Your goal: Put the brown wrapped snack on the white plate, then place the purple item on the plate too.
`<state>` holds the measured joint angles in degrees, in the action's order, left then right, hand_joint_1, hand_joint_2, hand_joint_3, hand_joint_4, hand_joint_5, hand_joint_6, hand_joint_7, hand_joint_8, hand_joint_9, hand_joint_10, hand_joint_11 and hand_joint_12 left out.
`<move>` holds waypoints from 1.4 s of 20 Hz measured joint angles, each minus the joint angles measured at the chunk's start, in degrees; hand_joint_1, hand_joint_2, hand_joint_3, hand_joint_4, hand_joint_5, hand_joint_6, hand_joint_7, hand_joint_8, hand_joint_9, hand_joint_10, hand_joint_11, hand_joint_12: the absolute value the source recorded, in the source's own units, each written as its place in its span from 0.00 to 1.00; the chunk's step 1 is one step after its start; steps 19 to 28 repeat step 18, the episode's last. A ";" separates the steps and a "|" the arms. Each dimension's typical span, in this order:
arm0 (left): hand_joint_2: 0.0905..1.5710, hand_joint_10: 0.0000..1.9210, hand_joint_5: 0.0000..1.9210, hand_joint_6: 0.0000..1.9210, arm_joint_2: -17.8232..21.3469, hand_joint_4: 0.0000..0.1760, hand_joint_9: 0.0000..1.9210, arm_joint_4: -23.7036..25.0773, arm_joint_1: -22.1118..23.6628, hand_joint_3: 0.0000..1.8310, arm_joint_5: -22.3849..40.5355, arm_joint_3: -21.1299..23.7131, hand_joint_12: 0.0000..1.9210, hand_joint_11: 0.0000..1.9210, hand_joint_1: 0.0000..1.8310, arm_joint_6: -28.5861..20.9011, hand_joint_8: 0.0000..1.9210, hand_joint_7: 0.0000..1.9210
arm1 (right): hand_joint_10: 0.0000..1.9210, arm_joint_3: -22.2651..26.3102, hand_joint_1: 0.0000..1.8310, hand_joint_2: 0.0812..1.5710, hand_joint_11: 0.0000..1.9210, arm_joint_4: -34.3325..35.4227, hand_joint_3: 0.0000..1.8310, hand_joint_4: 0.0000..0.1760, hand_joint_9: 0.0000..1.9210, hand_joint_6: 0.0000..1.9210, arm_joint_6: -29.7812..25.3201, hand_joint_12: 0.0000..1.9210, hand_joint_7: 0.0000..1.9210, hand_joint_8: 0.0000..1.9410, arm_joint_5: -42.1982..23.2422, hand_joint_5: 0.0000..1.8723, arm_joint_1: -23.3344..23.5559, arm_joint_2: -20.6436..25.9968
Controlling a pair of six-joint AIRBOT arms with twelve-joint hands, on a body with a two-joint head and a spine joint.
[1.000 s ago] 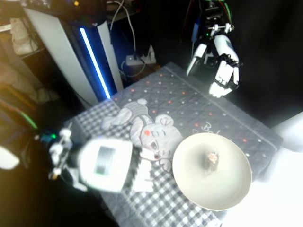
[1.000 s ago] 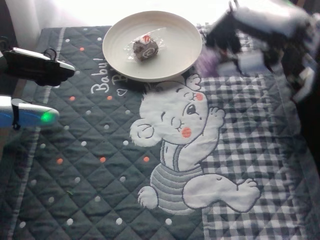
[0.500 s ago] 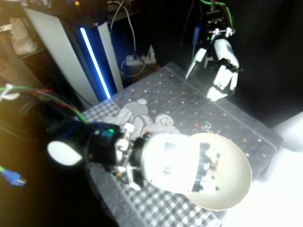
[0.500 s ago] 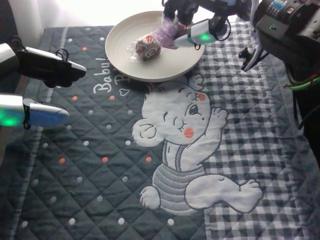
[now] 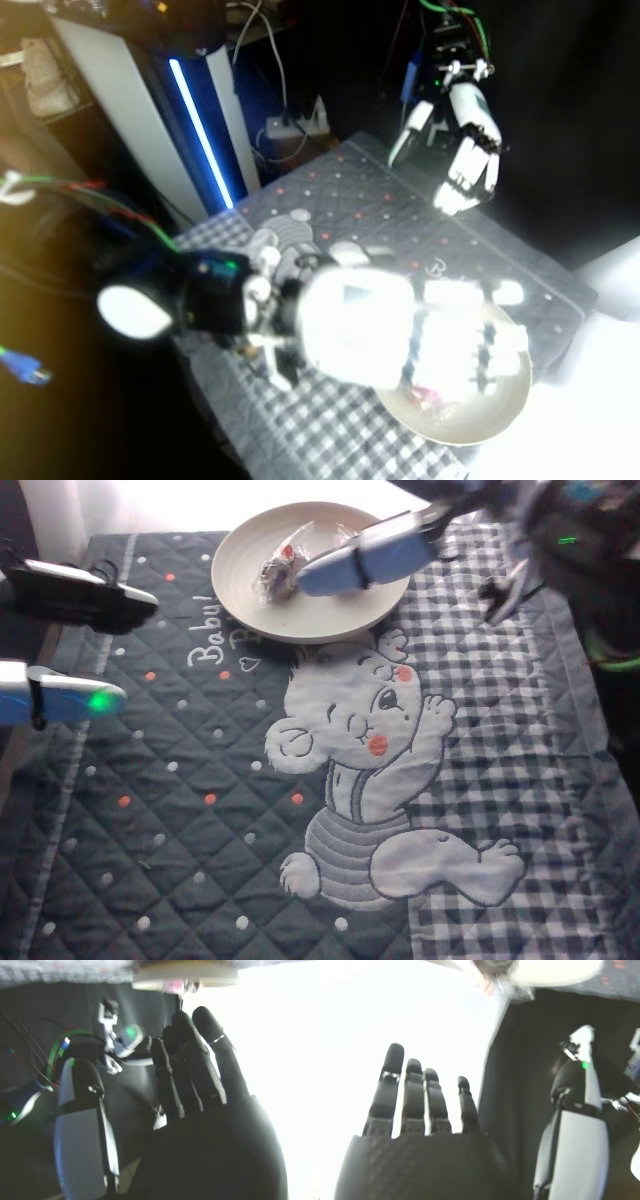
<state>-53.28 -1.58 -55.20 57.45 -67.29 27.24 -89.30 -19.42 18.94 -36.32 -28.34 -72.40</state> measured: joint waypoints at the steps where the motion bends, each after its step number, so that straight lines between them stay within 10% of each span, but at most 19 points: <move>1: 0.59 0.01 0.36 0.00 1.27 0.00 0.40 -1.09 -1.11 0.00 2.08 1.07 0.59 0.12 0.45 0.04 0.00 0.41 | 0.00 2.60 0.37 0.48 0.01 0.35 0.00 1.00 0.00 0.00 0.00 0.33 0.01 0.00 -2.99 0.00 0.00 2.84; 2: 0.59 0.01 0.36 0.00 2.14 0.00 0.40 -2.23 -2.34 0.00 4.31 1.97 0.60 0.12 0.45 0.13 0.00 0.41 | 0.00 4.85 0.37 0.49 0.00 1.05 0.00 1.00 0.00 0.00 0.07 0.36 0.01 0.00 -4.96 0.00 -0.07 5.11; 5: 0.58 0.00 0.36 0.00 3.78 0.00 0.40 -6.73 -7.32 0.00 14.95 4.85 0.57 0.14 0.48 0.59 0.00 0.39 | 0.00 10.43 0.40 0.46 0.00 9.75 0.00 1.00 0.02 0.00 3.26 0.01 0.06 0.01 -17.57 0.01 -9.25 10.80; 10: 0.62 0.00 0.30 0.00 4.74 0.00 0.36 -10.23 -13.22 0.01 28.85 8.87 0.61 0.13 0.46 0.55 0.00 0.33 | 0.00 20.70 0.40 0.44 0.00 26.95 0.00 1.00 0.00 0.00 3.78 0.00 0.03 0.00 -38.40 0.01 -30.75 19.04; 15: 0.67 0.00 0.21 0.00 4.35 0.00 0.36 -15.39 -17.77 0.00 34.38 10.54 0.75 0.06 0.32 -1.60 0.00 0.32 | 0.01 25.57 0.37 0.44 0.02 36.89 0.01 0.92 0.05 0.00 4.61 0.01 0.07 0.00 -53.24 0.01 -40.46 20.22; 18: 0.72 0.00 0.14 0.00 3.37 0.00 0.30 -16.61 -17.77 0.00 34.27 9.31 0.69 0.07 0.13 -4.94 0.00 0.24 | 0.01 25.88 0.37 0.49 0.03 37.57 0.01 0.90 0.07 0.00 4.68 0.02 0.09 0.00 -54.34 0.04 -41.24 19.78; 28: 0.72 0.00 0.14 0.00 3.37 0.00 0.30 -16.61 -17.77 0.00 34.27 9.31 0.69 0.07 0.13 -4.94 0.00 0.24 | 0.01 25.88 0.37 0.49 0.03 37.57 0.01 0.90 0.07 0.00 4.68 0.02 0.09 0.00 -54.34 0.04 -41.24 19.78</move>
